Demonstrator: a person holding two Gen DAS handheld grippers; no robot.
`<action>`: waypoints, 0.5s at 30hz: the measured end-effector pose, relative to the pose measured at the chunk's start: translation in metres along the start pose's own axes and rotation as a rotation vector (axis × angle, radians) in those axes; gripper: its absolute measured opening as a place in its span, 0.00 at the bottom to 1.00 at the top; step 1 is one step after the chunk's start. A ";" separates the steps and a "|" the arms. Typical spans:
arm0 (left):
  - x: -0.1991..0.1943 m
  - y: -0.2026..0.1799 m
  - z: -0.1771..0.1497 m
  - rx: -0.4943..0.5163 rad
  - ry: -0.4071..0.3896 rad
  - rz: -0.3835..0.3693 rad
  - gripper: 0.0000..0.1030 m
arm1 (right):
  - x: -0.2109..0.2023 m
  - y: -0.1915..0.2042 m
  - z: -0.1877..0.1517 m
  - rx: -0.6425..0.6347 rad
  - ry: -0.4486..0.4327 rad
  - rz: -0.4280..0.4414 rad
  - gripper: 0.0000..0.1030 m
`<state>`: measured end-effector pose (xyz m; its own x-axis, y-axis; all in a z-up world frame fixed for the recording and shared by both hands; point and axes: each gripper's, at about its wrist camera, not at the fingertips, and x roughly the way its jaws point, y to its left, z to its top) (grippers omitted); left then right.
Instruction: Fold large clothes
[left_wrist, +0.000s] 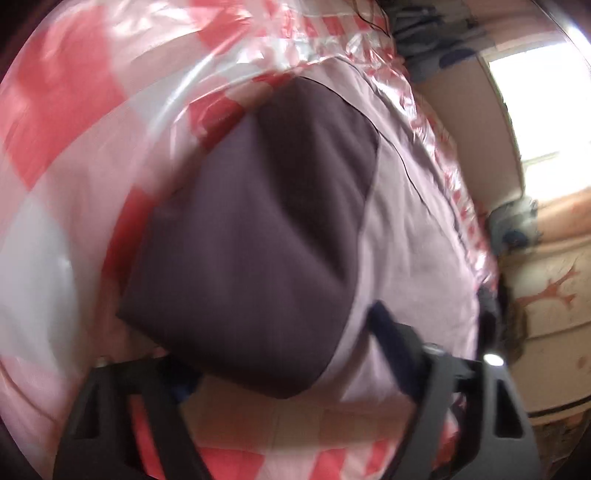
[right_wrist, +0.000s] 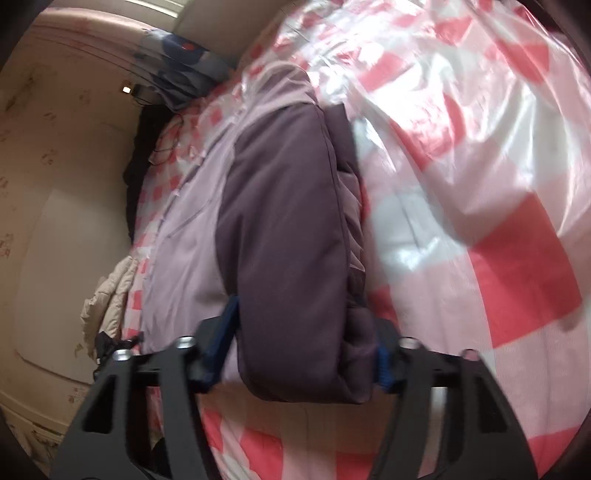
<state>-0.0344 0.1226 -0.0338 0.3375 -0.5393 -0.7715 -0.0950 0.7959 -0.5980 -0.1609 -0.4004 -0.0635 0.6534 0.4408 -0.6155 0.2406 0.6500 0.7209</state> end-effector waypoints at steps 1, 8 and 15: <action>-0.001 -0.003 0.002 0.012 0.005 0.005 0.56 | -0.004 0.001 0.001 -0.008 -0.013 0.019 0.39; -0.051 -0.035 -0.024 0.130 0.005 -0.089 0.35 | -0.066 0.030 -0.017 -0.095 -0.076 0.114 0.31; -0.041 -0.014 -0.079 0.137 0.053 -0.056 0.53 | -0.117 -0.016 -0.069 -0.103 0.004 -0.125 0.41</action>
<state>-0.1212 0.1116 -0.0114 0.2886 -0.5945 -0.7505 0.0522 0.7924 -0.6077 -0.2910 -0.4196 -0.0245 0.6204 0.3549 -0.6994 0.2443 0.7599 0.6024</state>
